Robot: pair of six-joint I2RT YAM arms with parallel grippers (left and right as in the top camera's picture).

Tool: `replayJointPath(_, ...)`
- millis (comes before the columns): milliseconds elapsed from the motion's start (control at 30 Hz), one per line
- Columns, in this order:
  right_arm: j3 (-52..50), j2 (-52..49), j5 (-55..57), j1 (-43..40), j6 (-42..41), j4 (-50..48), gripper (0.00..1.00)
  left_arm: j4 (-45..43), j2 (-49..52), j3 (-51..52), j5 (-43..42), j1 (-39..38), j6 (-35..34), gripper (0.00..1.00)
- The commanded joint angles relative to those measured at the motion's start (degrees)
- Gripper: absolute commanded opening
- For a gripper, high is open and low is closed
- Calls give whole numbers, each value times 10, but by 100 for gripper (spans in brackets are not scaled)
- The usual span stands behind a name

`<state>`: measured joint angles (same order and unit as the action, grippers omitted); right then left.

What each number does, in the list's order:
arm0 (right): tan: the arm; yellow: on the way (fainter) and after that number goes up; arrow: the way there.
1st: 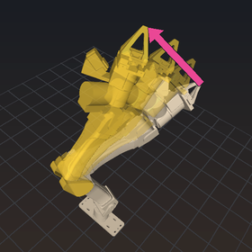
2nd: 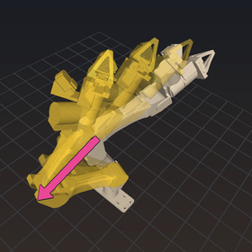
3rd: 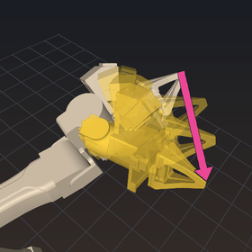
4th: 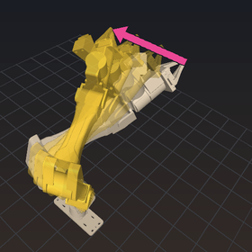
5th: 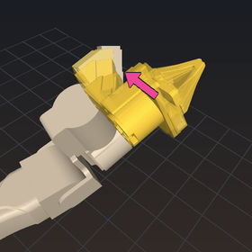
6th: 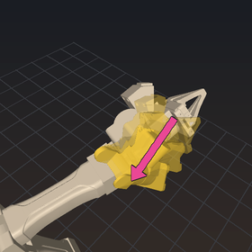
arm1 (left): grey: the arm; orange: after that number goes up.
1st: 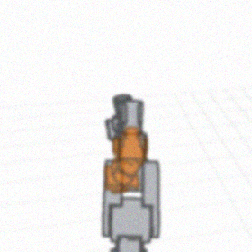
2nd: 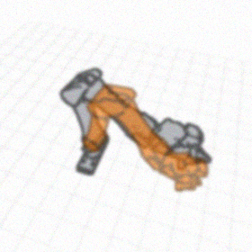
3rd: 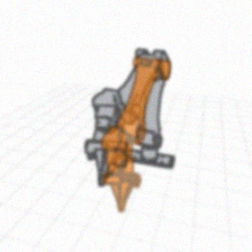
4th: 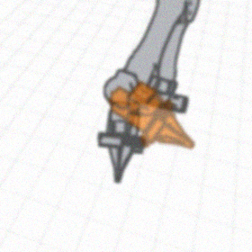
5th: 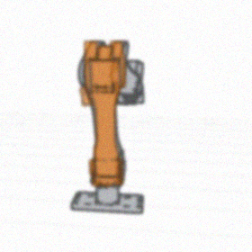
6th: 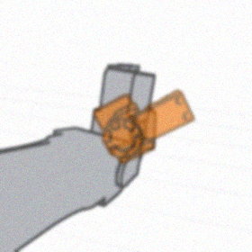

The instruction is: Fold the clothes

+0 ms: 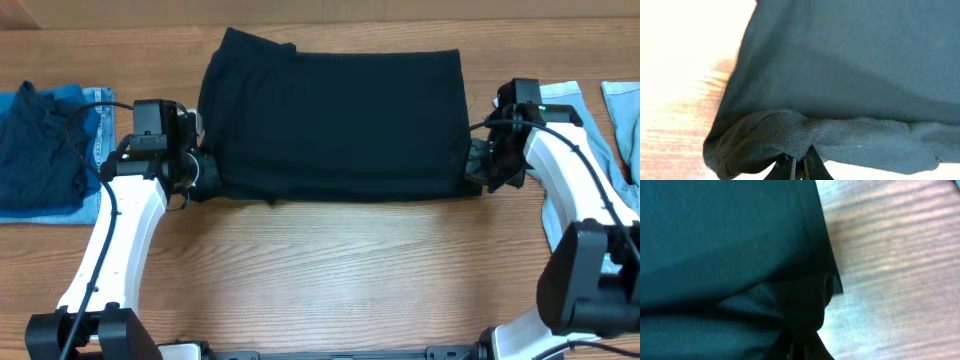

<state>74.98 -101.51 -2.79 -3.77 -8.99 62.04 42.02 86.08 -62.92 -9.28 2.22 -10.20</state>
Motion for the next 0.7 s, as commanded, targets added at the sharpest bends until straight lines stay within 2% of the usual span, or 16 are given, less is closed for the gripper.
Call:
replayJointPath(0, -2, -15, 2, -4, -4, -18, 4, -19, 13, 2, 9, -4, -6, 8)
replayJointPath(300, -2, -16, 2, -4, -4, -49, 5, -38, 73, 2, 7, -5, -12, 9)
replayJointPath(333, -2, -16, 2, -4, -4, -50, 9, -40, 78, 2, 6, -5, -12, 9)
replayJointPath(367, -2, -16, 2, -4, -4, -50, 19, -42, 83, 2, 6, -5, -12, 10)
replayJointPath(400, -2, -16, 2, -4, -4, -50, 38, -47, 91, 2, 4, -5, -12, 13)
replayJointPath(433, -2, -16, 2, -4, -4, -52, 53, -52, 96, 2, 3, -5, -12, 27)
replayJointPath(467, -2, -16, 2, -4, -4, -52, 59, -57, 100, 2, 2, -5, -13, 42)
replayJointPath(533, -2, -16, 2, -4, -4, -54, 60, -62, 101, 2, 2, -5, -17, 59)
replayJointPath(667, -2, -16, 2, -4, -4, -54, 59, -68, 101, 2, 3, -5, -16, 68)
